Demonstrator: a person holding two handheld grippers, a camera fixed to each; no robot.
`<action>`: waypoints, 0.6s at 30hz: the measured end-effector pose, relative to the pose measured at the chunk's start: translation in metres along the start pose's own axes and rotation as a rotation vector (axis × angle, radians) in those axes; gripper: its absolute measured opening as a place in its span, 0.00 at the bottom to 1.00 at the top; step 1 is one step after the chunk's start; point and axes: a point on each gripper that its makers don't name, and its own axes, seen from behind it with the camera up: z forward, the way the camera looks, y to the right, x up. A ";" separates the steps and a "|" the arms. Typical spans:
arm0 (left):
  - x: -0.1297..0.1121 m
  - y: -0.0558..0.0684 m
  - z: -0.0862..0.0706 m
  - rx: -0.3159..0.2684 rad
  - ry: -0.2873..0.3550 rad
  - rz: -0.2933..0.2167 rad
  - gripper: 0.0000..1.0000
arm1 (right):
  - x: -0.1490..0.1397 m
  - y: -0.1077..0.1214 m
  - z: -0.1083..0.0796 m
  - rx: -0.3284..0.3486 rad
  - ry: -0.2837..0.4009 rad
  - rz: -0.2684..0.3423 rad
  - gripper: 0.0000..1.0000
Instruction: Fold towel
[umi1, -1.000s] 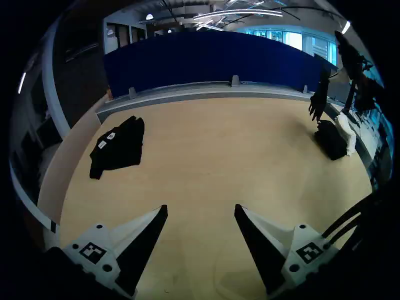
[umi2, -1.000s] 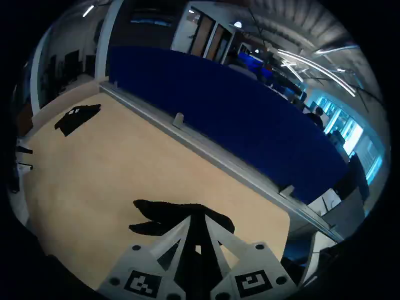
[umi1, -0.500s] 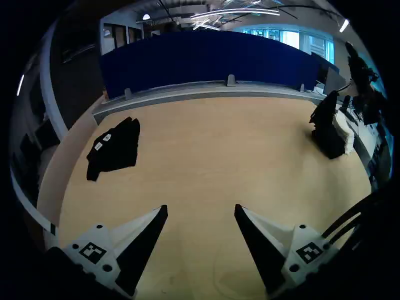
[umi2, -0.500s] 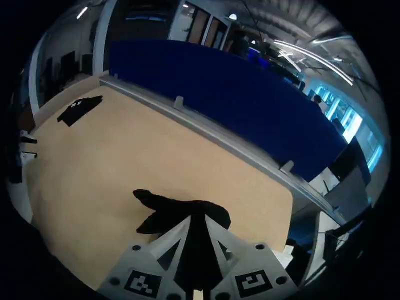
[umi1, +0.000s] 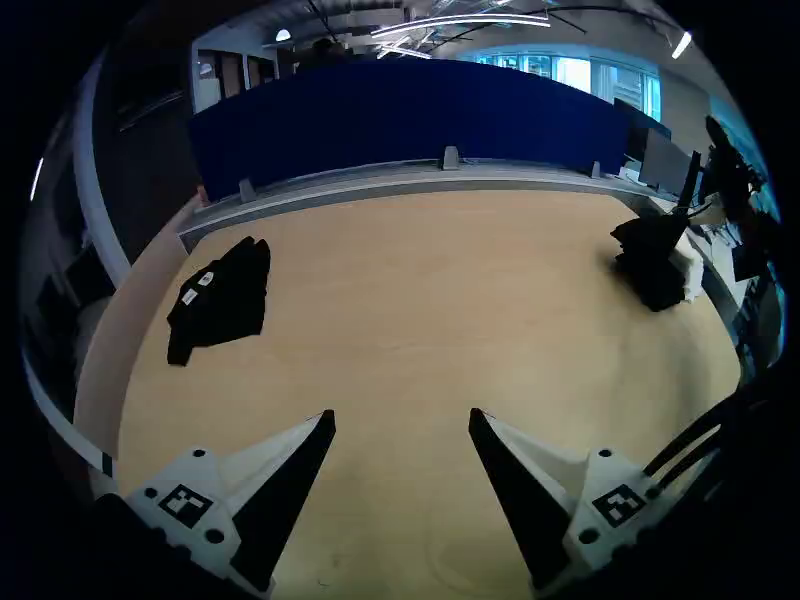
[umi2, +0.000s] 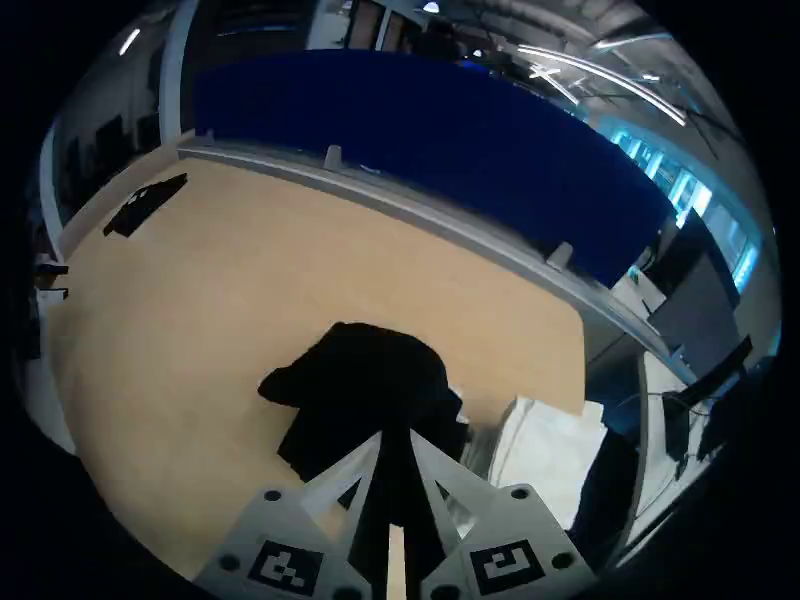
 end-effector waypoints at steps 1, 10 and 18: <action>0.000 0.000 0.000 0.000 0.001 0.001 1.00 | -0.005 0.001 0.001 -0.005 -0.006 0.008 0.04; 0.002 0.005 -0.002 -0.001 0.002 0.011 1.00 | -0.056 0.007 0.016 -0.048 -0.085 0.060 0.04; 0.000 0.005 -0.004 0.005 -0.004 0.023 1.00 | -0.091 0.000 0.040 -0.058 -0.146 0.114 0.04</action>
